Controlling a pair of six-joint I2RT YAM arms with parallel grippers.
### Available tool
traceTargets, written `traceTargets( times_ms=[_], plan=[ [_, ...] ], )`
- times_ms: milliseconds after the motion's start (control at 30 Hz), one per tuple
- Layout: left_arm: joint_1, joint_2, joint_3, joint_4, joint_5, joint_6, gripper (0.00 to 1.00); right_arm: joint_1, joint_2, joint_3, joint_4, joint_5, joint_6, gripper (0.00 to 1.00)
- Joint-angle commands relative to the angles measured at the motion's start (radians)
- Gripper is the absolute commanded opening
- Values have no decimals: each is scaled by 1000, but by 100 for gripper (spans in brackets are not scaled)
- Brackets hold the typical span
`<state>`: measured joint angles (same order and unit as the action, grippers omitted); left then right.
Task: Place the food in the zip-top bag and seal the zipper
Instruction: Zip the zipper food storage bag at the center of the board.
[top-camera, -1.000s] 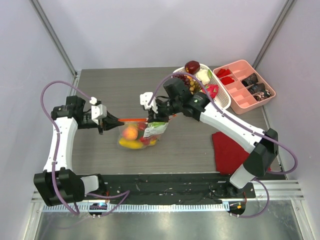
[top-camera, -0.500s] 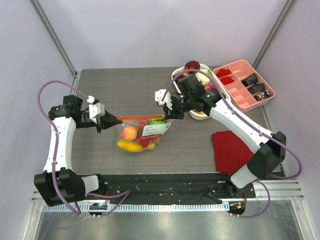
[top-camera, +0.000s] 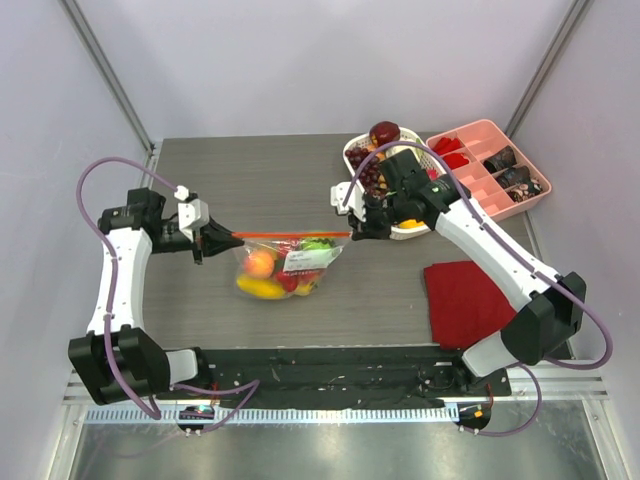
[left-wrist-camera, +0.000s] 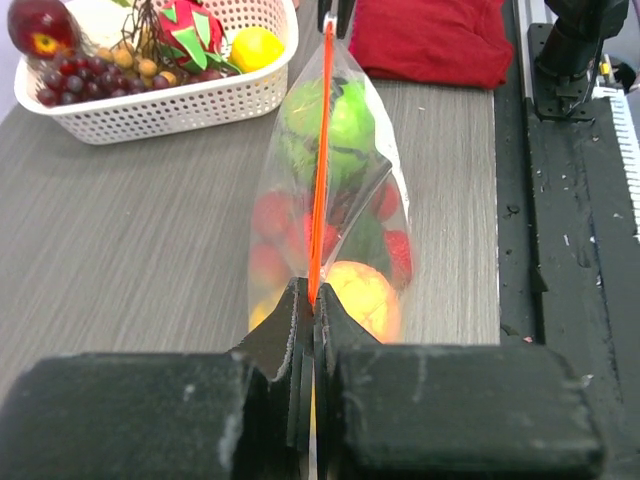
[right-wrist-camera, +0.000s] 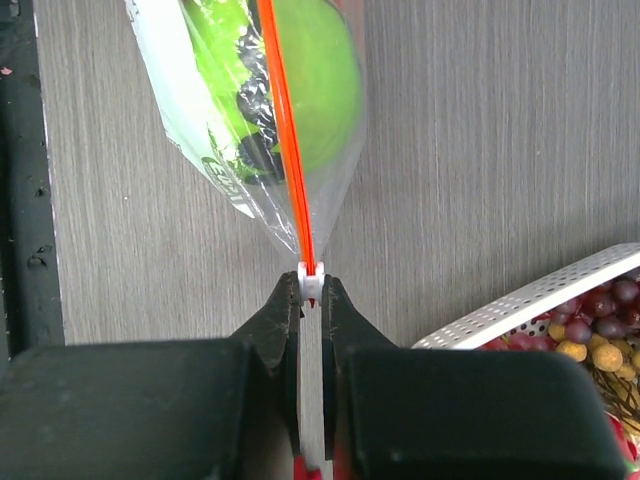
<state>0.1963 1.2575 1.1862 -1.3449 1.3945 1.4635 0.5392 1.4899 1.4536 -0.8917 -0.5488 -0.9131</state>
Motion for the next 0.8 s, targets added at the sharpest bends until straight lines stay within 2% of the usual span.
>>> traceTargets(
  times_ms=[0, 100, 267, 433, 767],
  plan=[
    [25, 11, 61, -300, 18, -42, 0, -39, -36, 5, -130, 106, -18, 23],
    [20, 5, 61, -301, 18, -45, 0, -12, 4, 94, -125, 61, 73, 56],
    [-3, -13, 59, -300, 9, -46, 0, 94, 52, 224, 6, 64, 195, 71],
    [-11, -26, 59, -292, 15, -34, 0, 218, 124, 303, 120, 104, 238, 73],
    [-24, -15, 76, -287, 23, -26, 0, 289, 282, 383, 145, 73, 215, 68]
  ],
)
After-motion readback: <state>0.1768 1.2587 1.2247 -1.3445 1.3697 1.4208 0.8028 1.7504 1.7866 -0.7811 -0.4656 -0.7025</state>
